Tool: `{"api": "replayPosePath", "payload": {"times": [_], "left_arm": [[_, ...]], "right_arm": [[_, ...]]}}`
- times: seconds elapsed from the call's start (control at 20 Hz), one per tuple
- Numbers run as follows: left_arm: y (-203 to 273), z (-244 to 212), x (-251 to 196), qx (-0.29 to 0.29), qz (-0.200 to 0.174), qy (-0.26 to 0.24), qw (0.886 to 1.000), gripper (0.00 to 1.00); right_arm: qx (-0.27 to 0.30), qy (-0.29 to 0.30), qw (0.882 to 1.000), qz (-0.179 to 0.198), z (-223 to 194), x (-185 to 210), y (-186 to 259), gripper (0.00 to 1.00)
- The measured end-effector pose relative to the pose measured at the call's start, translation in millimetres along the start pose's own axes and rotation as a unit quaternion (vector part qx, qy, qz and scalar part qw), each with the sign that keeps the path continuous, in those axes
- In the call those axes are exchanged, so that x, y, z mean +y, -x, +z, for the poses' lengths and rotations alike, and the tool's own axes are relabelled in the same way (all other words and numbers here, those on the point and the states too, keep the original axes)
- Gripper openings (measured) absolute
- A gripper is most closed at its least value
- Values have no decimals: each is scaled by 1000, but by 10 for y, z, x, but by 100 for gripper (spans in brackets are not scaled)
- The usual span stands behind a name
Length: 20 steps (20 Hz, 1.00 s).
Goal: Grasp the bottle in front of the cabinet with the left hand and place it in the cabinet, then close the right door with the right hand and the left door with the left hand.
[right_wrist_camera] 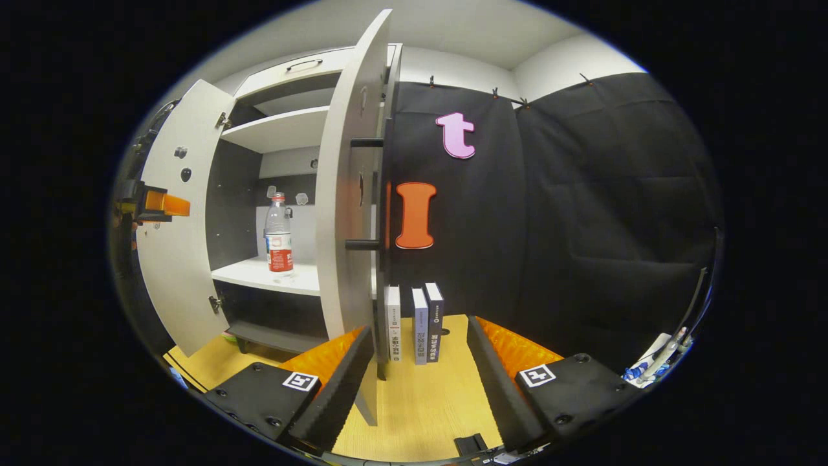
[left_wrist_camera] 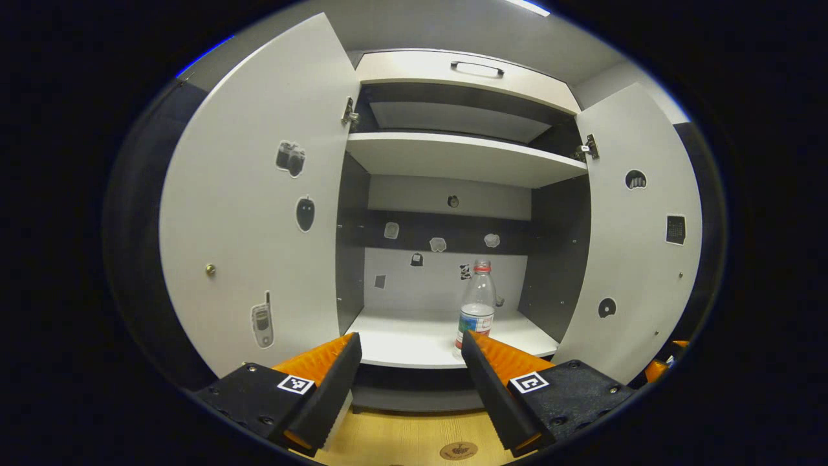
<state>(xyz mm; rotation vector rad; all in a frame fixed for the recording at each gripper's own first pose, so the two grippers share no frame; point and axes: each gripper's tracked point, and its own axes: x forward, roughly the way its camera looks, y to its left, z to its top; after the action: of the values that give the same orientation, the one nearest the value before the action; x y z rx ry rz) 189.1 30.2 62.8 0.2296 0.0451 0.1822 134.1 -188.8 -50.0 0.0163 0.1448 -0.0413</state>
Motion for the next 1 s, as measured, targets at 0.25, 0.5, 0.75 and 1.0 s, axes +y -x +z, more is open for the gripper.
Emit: {"api": "replayPosePath", "payload": {"times": [0.25, 0.5, 0.75, 1.0], "left_arm": [[441, -137, 200, -5, 14, 8, 1000, 97], [640, -230, 331, -9, 16, 33, 999, 95], [676, -365, 394, -6, 3, 42, 999, 95], [711, -454, 469, -7, -24, 46, 999, 95]], "right_arm": [[-14, 21, 1000, -11, 118, -16, -131, 96], [-20, 33, 999, -30, 148, 48, -141, 94], [-23, 43, 997, -55, 157, 175, -101, 91], [-23, 41, 997, -64, 85, 450, -50, 94]]}}
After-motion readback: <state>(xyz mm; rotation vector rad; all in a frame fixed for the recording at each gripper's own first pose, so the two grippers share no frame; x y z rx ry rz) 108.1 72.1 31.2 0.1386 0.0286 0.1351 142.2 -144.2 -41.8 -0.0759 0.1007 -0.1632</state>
